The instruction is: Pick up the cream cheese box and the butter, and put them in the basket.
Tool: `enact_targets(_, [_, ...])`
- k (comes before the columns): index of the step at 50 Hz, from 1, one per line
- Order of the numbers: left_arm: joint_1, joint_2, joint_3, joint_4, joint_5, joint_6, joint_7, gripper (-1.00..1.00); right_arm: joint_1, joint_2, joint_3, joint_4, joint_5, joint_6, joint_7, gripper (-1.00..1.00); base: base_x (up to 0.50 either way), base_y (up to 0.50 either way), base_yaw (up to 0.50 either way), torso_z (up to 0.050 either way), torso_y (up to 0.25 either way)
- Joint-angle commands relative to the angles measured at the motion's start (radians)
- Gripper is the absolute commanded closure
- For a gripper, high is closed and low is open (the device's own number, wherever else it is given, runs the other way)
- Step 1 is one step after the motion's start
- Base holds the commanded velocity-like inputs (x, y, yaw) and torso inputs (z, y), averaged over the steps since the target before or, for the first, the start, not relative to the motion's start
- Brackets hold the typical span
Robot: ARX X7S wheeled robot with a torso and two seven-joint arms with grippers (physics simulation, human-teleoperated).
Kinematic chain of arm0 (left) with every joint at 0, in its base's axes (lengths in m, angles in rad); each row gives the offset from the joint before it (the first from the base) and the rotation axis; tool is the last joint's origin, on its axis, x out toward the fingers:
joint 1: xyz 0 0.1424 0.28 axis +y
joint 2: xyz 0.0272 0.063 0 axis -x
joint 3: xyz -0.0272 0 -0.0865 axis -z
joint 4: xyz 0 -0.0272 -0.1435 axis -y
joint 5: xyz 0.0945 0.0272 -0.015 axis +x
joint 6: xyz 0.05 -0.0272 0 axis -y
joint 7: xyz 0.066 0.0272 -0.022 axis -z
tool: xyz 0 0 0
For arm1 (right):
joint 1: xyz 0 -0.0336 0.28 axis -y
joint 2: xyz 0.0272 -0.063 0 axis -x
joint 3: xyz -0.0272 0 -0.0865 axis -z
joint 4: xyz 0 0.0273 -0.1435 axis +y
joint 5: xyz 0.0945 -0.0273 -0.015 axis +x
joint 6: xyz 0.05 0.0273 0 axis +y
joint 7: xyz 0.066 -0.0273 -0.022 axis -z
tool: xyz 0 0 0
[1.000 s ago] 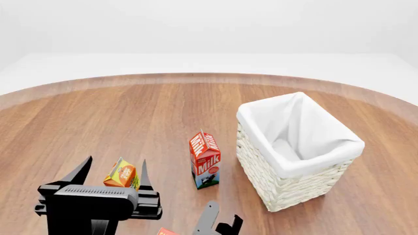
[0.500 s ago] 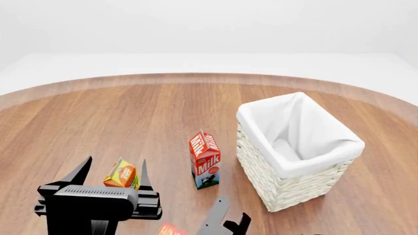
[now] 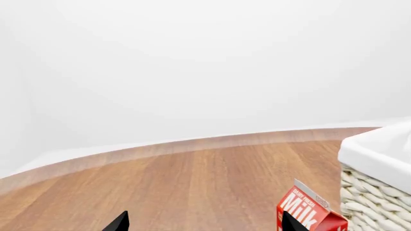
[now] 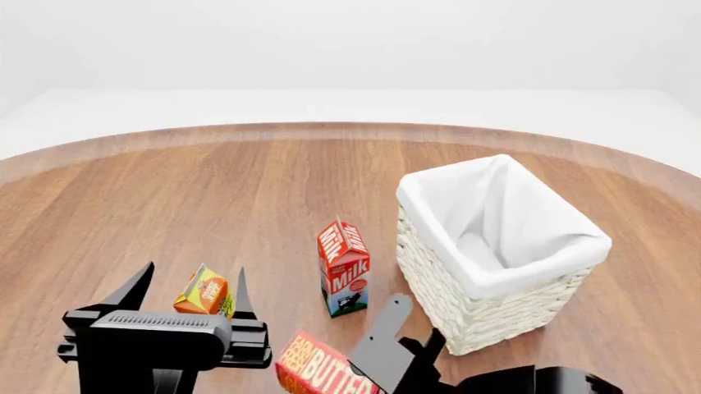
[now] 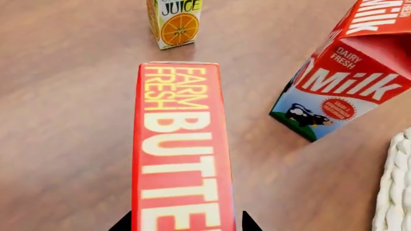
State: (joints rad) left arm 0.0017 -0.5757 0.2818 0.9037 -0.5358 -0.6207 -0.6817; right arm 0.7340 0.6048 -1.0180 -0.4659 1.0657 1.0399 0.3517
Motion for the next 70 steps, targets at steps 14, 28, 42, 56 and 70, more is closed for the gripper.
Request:
enact_targets(14, [-0.003,-0.005,0.007,-0.006,-0.001,0.007,-0.003,-1.00,0.079,0.014,0.124,-0.016,0.088,0.037,0.060,1.00,0.00,0.00,0.00,0.001,0.001])
enact_targets(28, [-0.003,-0.009,0.001,-0.004,-0.009,0.008,-0.010,-1.00,0.154,0.019,0.200,-0.037,0.224,0.096,0.150,1.00,0.00,0.00,0.00,0.001,0.001])
enact_targets(42, [-0.006,-0.011,0.009,0.000,-0.009,0.005,-0.017,-1.00,0.276,0.020,0.279,-0.010,0.407,0.159,0.258,1.00,0.00,0.00,0.00,0.000,0.001])
enact_targets(56, [-0.007,-0.013,0.019,-0.005,-0.004,0.010,-0.018,-1.00,0.386,0.001,0.301,0.086,0.519,0.199,0.315,1.00,0.00,0.00,0.00,0.001,0.001])
enact_targets(70, [-0.010,-0.017,0.021,-0.007,-0.009,0.012,-0.018,-1.00,0.528,-0.016,0.317,0.221,0.543,0.227,0.322,1.00,0.00,0.00,0.00,0.000,0.001])
